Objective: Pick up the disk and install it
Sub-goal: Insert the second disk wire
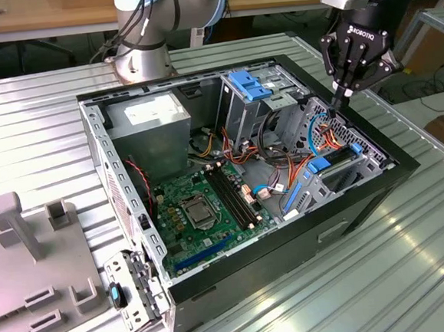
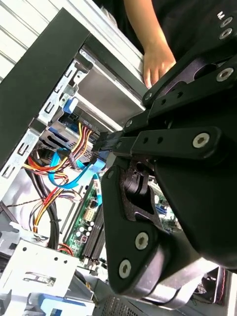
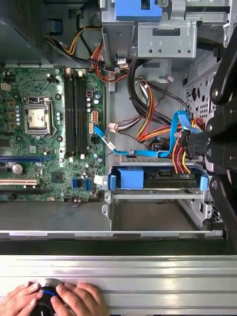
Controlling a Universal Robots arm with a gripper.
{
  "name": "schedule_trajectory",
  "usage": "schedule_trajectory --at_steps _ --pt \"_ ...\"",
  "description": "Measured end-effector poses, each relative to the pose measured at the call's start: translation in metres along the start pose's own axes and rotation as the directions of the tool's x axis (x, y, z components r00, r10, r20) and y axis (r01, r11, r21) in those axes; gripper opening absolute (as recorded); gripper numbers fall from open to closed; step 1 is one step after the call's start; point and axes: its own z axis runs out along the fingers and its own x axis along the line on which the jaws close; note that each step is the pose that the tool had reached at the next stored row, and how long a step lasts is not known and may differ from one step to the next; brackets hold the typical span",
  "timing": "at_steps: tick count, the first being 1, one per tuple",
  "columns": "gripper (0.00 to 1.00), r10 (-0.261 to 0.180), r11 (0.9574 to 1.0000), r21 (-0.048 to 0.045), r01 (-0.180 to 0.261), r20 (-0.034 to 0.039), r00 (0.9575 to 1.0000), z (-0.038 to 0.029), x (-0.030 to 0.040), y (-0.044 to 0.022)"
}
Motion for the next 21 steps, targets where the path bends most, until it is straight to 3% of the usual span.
schedule_trajectory --at_steps 2,4,6,7,8,11,18,21 --pt "0.11 0.000 1.0000 0.0001 0.000 -0.0213 0.9998 -0.0006 -0.0077 0.0000" --pt "0.11 0.001 1.0000 0.0000 -0.001 -0.0373 0.9993 -0.0009 -0.0145 0.0000" --pt "0.11 0.004 1.0000 -0.0003 -0.004 -0.0598 0.9982 -0.0001 -0.0172 -0.0001" --pt "0.11 0.010 0.9999 -0.0012 -0.010 -0.0765 0.9970 0.0006 -0.0175 -0.0002" --pt "0.11 0.012 0.9999 -0.0016 -0.012 -0.0823 0.9965 0.0009 -0.0181 -0.0002" --pt "0.11 0.018 0.9998 -0.0025 -0.018 -0.0861 0.9961 0.0018 -0.0210 -0.0002" --pt "0.11 0.018 0.9998 -0.0025 -0.018 -0.0867 0.9961 0.0018 -0.0210 -0.0002" --pt "0.24 0.018 0.9998 -0.0025 -0.018 -0.0867 0.9961 0.0018 -0.0210 -0.0002"
